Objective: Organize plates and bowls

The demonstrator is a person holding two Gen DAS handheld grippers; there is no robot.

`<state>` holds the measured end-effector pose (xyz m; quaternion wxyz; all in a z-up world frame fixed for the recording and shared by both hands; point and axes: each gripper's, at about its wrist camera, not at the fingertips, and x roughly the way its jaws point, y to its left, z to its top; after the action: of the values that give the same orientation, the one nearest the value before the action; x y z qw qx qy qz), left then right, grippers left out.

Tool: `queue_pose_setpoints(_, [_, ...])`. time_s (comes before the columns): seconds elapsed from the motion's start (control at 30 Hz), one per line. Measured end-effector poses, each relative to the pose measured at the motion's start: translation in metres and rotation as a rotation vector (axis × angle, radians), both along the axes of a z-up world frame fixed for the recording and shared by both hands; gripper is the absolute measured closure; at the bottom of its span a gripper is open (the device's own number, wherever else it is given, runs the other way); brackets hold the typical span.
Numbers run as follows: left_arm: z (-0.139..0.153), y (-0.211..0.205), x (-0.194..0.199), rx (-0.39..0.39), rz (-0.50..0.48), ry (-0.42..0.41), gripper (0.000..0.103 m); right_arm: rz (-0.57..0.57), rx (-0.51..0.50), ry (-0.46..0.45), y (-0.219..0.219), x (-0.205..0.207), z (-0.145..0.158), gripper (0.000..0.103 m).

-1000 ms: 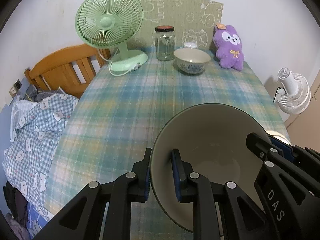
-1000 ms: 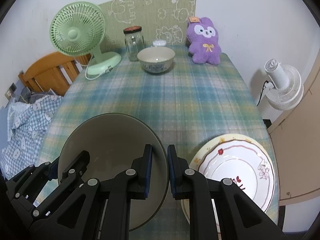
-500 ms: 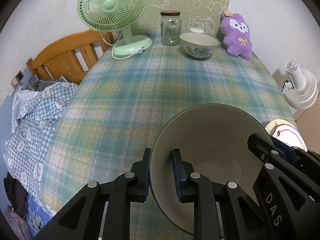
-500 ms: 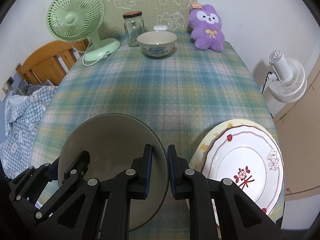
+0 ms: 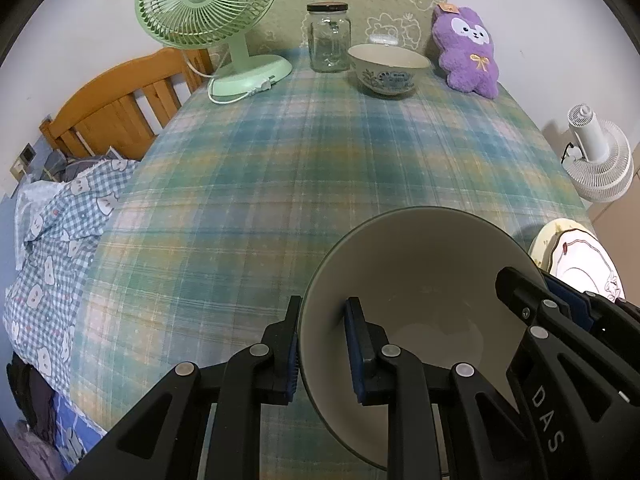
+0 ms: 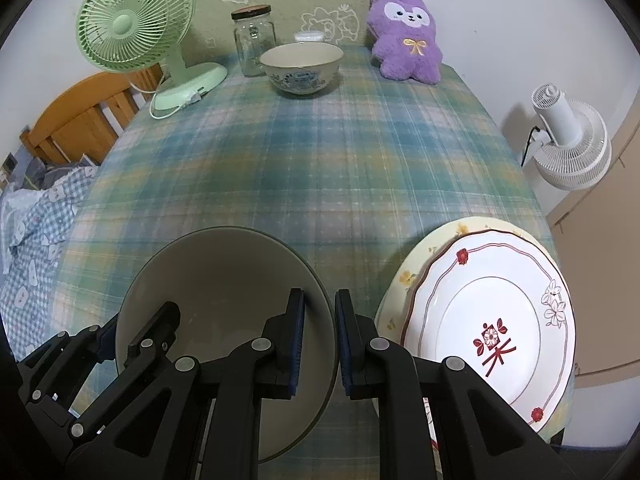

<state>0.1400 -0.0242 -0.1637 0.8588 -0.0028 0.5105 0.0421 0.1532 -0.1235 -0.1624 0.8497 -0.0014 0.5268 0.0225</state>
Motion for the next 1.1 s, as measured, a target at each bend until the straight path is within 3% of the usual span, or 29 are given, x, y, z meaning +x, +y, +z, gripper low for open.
queue_pose_setpoints(0.4, [-0.002,0.002,0.005,-0.012,-0.017,0.004,0.085,0.004,-0.009,-0.001,0.001,0.004,-0.001,0.084])
queue_pose_setpoints(0.57, [-0.002,0.0,0.003,-0.029,-0.038,0.013,0.073,0.009,-0.006,0.013,0.001,0.004,-0.001,0.084])
queue_pose_setpoints(0.77, [0.004,-0.001,0.0,-0.036,-0.053,0.025,0.066,0.026,0.008,0.025,0.0,0.002,0.002,0.084])
queue_pose_setpoints(1.1, [0.032,-0.007,-0.009,-0.021,-0.045,-0.028,0.053,0.059,0.025,-0.019,-0.003,-0.006,0.027,0.083])
